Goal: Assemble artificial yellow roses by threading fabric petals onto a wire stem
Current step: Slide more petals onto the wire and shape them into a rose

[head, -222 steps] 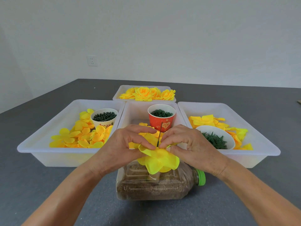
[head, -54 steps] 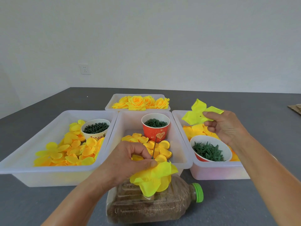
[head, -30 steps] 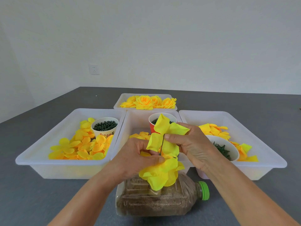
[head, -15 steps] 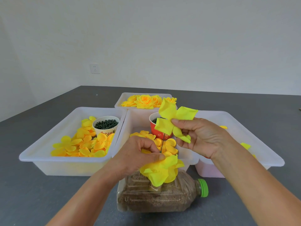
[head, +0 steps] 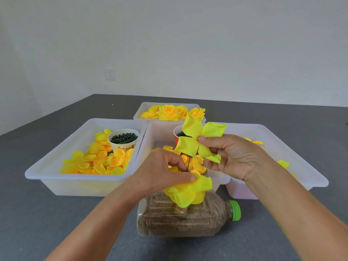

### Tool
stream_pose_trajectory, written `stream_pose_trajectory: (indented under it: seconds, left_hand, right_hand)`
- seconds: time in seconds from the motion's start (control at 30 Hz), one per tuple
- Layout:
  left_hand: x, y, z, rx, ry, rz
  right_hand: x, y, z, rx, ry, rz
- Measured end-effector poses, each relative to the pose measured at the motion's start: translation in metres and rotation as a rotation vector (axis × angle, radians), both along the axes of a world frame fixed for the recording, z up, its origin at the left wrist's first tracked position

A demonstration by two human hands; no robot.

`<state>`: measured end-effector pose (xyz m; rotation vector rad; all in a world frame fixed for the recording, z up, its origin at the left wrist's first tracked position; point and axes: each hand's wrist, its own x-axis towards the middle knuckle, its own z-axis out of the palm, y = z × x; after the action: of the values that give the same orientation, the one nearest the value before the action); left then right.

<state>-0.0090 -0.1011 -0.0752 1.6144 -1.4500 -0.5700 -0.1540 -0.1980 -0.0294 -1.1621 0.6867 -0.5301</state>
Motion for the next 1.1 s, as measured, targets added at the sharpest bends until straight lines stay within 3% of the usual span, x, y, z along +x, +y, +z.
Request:
stream_pose_trajectory:
  seconds: [0.3, 0.57, 0.83, 1.1]
  left_hand:
    - [-0.006, 0.003, -0.003, -0.008, -0.107, 0.033]
    - [-0.008, 0.006, -0.015, -0.16, 0.17, 0.1]
    - [-0.01, 0.002, -0.022, -0.177, 0.126, 0.113]
    - [-0.008, 0.0, -0.022, -0.097, 0.257, 0.125]
  right_hand:
    - [0.002, 0.003, 0.002, 0.023, 0.003, 0.014]
    - [0.001, 0.004, 0.002, 0.049, 0.001, 0.008]
    - [0.002, 0.004, 0.0, 0.05, 0.007, 0.004]
    - [0.007, 0.007, -0.001, -0.027, 0.073, 0.033]
